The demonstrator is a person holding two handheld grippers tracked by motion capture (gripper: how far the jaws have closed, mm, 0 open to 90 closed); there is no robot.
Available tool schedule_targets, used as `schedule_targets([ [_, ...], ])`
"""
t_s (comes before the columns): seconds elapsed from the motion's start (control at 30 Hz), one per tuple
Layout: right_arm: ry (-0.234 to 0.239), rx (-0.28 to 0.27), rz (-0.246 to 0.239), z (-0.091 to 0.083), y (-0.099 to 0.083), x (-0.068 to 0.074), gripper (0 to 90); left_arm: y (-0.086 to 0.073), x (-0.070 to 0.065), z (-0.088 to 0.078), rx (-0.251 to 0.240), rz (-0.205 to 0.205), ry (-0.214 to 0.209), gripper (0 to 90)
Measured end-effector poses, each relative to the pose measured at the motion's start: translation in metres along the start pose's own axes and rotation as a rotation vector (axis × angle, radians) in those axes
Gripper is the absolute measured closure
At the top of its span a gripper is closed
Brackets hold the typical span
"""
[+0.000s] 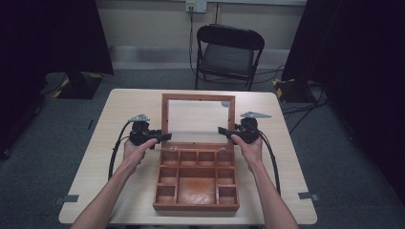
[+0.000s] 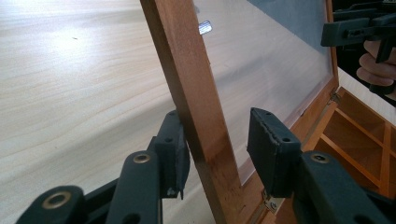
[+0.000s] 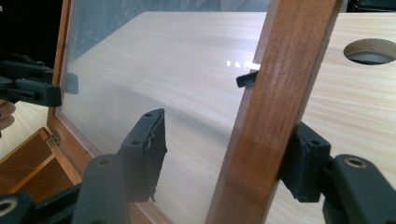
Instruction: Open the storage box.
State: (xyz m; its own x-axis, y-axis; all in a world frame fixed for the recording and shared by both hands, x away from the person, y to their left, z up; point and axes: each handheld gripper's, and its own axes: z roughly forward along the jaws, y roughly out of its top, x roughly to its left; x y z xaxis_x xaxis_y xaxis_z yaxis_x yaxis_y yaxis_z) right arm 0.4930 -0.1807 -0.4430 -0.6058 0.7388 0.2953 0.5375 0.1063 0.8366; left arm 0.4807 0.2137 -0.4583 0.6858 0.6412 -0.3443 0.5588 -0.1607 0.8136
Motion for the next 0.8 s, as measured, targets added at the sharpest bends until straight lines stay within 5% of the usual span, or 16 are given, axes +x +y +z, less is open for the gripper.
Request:
schedule_targets([
  [0.8,-0.047,0.050,0.025,0.007,-0.014,-0.010,34.9,-0.007,0.007,0.010,0.045,-0.041,0.004,45.7],
])
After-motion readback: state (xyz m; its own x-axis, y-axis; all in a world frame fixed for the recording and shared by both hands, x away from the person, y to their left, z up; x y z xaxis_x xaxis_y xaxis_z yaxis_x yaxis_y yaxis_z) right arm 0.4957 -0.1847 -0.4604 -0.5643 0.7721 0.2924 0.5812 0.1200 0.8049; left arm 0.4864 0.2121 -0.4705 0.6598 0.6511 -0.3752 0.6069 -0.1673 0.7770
